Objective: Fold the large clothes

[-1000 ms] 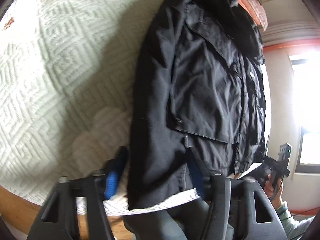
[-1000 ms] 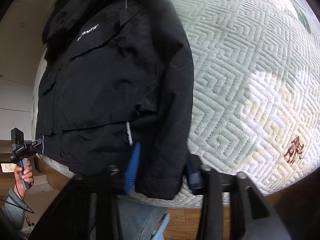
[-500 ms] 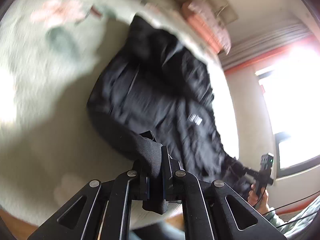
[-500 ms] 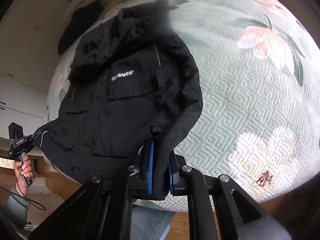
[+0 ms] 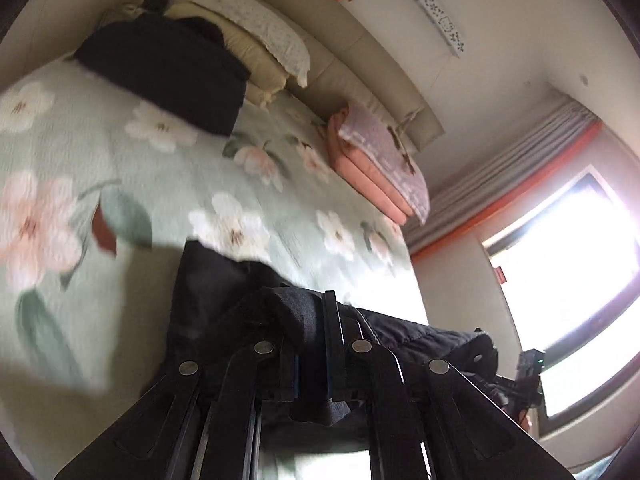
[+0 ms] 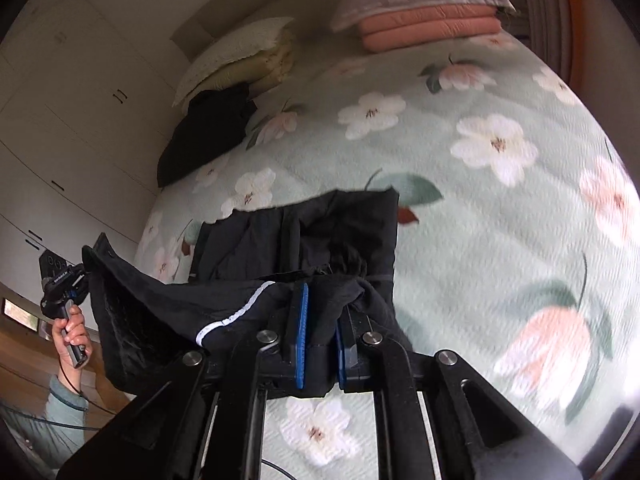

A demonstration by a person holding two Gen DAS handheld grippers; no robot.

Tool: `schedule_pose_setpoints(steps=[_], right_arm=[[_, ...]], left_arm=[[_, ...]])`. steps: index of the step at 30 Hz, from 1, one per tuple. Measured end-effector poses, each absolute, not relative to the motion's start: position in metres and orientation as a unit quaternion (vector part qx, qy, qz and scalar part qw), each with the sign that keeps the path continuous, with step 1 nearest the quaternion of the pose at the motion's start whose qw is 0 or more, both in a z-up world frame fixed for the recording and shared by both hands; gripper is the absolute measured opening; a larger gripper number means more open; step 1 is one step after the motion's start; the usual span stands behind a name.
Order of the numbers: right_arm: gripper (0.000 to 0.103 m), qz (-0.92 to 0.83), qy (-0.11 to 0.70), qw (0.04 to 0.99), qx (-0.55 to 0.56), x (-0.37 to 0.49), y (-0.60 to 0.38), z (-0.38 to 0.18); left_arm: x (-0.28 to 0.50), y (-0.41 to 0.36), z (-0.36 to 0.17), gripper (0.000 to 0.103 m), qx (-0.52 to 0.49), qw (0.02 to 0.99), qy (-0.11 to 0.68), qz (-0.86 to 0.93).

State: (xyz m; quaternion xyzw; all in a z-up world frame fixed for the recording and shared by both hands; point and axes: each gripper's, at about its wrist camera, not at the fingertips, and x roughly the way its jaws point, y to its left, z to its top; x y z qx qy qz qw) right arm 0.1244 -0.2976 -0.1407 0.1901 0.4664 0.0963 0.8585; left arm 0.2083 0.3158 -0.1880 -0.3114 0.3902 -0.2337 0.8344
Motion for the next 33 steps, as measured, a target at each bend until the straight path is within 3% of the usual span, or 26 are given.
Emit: schedule_pose_setpoints(steps=[3, 7, 12, 13, 15, 16, 17, 20, 23, 26, 29, 33], right_arm=[[0.014, 0.096, 0.486, 0.849, 0.184, 0.196, -0.307, -0.168], [0.015, 0.084, 0.546, 0.808, 0.205, 0.272, -0.315, -0.248], [0.020, 0.102, 0.594, 0.744, 0.290, 0.288, -0.346, -0.312], [0.022, 0.115, 0.593, 0.736, 0.306, 0.284, -0.352, -0.312], [0.036, 0.118, 0.589, 0.734, 0.318, 0.278, -0.361, -0.301], [0.057, 0.106, 0.585, 0.743, 0.308, 0.275, -0.367, -0.291], [0.066, 0.098, 0.576, 0.754, 0.301, 0.272, -0.373, -0.280], [0.066, 0.077, 0.553, 0.787, 0.262, 0.262, -0.378, -0.244], [0.070, 0.076, 0.543, 0.812, 0.201, 0.256, -0.356, -0.226], [0.070, 0.097, 0.543, 0.819, 0.158, 0.260, -0.319, -0.226], [0.071, 0.109, 0.552, 0.818, 0.117, 0.272, -0.289, -0.241], [0.071, 0.100, 0.556, 0.823, 0.066, 0.293, -0.271, -0.269]], left_arm=[[0.262, 0.303, -0.212, 0.010, -0.311, 0.837, 0.398, -0.213], [0.329, 0.292, -0.281, 0.012, -0.312, 0.814, 0.459, -0.172], [0.359, 0.314, -0.351, 0.015, -0.363, 0.731, 0.546, -0.188], [0.358, 0.320, -0.352, 0.019, -0.371, 0.721, 0.550, -0.200], [0.355, 0.337, -0.342, 0.021, -0.354, 0.715, 0.563, -0.218], [0.353, 0.346, -0.332, 0.021, -0.331, 0.716, 0.572, -0.225], [0.351, 0.349, -0.324, 0.021, -0.313, 0.715, 0.580, -0.232], [0.343, 0.341, -0.302, 0.024, -0.237, 0.723, 0.598, -0.251], [0.338, 0.332, -0.280, 0.043, -0.149, 0.748, 0.598, -0.247], [0.344, 0.346, -0.269, 0.045, -0.142, 0.765, 0.589, -0.221], [0.346, 0.347, -0.269, 0.059, -0.152, 0.768, 0.578, -0.232], [0.351, 0.331, -0.290, 0.059, -0.135, 0.764, 0.588, -0.228]])
